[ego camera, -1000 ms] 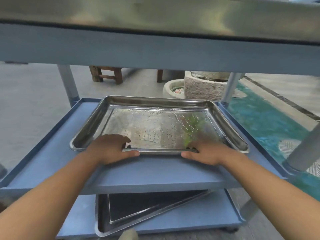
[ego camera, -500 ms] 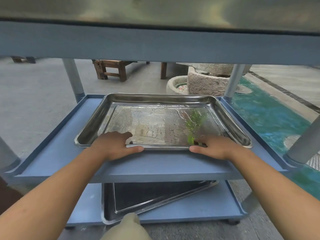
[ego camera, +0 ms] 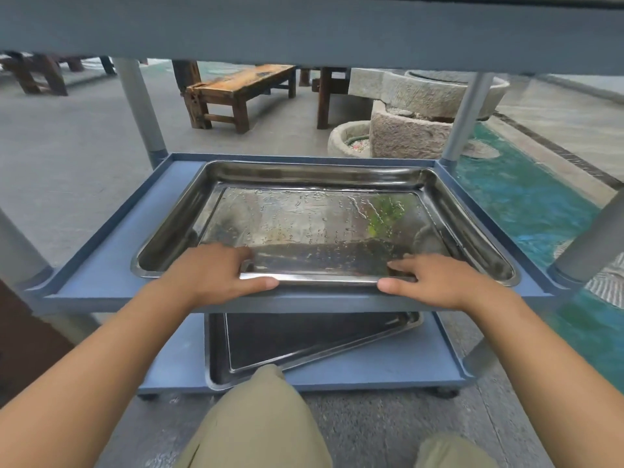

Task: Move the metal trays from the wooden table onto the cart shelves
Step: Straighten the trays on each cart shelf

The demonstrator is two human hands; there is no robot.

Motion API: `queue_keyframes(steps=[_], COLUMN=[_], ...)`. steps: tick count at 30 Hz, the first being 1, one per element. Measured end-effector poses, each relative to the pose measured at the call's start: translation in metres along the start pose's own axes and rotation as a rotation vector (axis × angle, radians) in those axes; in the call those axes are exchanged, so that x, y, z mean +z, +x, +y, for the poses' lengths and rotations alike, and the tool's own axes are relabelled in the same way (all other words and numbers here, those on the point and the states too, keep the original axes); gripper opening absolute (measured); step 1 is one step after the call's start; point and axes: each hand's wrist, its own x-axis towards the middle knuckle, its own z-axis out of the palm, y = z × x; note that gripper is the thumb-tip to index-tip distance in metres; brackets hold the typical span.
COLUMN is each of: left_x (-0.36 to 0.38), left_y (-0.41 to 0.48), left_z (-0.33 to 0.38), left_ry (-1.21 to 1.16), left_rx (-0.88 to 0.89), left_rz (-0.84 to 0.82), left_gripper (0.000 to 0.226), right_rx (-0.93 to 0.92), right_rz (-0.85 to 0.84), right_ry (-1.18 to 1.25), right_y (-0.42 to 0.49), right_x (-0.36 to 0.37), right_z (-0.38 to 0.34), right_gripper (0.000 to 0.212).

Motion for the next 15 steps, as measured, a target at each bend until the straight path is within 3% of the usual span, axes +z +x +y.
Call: queue_keyframes(steps=[9,13,15], left_x=[-0.003,-0.007,-0.014], left_y=[-0.020,-0.022,-0.026], left_z=[0.006,0.010,0.014], left_ry=[0.021,0.037,-0.029], left_rx=[0.000,0.004,0.055], left_rz=[0.019,0.007,0.093], left_gripper=[0.096,0.096,0.091], right_rx=[-0.020,-0.087,-0.136], right_rz=[0.002,0.194,0.299], right_ry=[0.003,-0.051,0.010], right_y=[-0.018,-0.020,-0.025], right_x=[-0.003,0.004,0.007], right_z=[-0.005,-0.002,0.002], right_gripper=[0.111,0.100,0.090])
